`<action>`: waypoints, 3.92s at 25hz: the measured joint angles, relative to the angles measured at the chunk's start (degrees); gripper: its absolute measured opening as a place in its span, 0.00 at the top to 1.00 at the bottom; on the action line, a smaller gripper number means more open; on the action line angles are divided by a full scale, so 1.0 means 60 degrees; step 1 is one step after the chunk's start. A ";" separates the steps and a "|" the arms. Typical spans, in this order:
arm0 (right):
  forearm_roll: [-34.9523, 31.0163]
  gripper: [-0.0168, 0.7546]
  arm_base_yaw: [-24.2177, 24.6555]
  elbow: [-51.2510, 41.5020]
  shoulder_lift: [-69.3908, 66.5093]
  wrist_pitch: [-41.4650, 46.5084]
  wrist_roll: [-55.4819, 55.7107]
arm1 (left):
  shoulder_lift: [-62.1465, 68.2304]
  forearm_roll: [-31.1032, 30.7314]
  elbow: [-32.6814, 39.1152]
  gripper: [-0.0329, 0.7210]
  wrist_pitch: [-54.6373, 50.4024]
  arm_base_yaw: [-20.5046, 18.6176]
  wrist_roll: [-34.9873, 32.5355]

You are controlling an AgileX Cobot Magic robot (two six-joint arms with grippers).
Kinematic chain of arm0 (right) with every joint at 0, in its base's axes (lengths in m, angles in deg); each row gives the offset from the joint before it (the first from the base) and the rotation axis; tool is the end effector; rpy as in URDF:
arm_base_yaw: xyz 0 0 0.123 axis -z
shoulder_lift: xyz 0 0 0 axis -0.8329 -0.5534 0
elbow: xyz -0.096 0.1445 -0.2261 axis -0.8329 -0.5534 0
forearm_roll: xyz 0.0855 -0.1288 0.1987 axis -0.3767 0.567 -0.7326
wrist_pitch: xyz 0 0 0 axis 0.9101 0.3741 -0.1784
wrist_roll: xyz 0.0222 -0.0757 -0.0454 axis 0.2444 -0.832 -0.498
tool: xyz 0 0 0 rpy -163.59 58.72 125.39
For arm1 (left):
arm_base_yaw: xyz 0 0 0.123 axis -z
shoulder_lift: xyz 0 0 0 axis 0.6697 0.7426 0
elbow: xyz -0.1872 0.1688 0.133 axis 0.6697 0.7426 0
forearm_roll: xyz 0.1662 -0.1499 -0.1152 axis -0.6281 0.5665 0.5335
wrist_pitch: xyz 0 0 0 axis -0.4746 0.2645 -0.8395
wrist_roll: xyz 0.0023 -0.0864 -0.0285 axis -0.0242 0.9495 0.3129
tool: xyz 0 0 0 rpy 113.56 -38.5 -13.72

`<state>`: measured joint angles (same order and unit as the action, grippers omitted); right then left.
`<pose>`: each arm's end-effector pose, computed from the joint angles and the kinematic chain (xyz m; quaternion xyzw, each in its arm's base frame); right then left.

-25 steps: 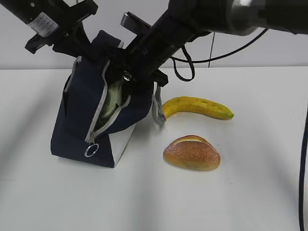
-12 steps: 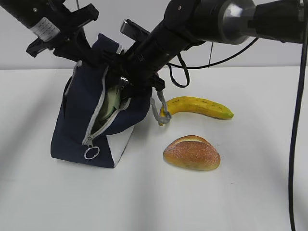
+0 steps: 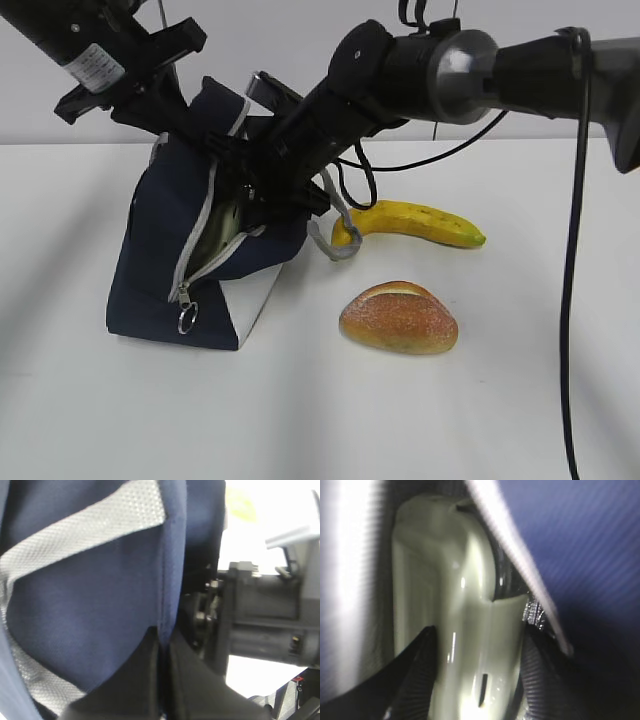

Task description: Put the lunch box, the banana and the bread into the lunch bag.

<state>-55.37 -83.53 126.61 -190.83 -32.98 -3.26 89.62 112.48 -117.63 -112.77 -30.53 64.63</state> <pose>0.4306 0.2677 0.1934 -0.0523 0.9279 0.3375 0.1499 0.3937 -0.1228 0.3032 0.0755 0.9552 -0.2566 0.1263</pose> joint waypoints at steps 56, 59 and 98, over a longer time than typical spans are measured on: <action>0.8431 0.33 0.1707 0.0039 0.1686 0.4260 -0.4281 | 0.0022 -0.0428 0.0000 0.96 -0.0061 -0.0030 0.0000; 0.8470 0.26 0.1707 0.0039 0.1317 0.4158 -0.4889 | 0.0022 -0.0455 0.0000 0.96 -0.0061 -0.0030 0.0000; 0.6516 0.22 0.2781 0.0322 -0.0642 0.1974 -0.7408 | 0.0025 -0.0804 0.0000 0.96 -0.0035 -0.0030 -0.0106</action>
<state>-16.27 -66.84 128.54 -194.68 -21.14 -47.70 89.77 107.65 -117.63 -112.98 -30.71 63.99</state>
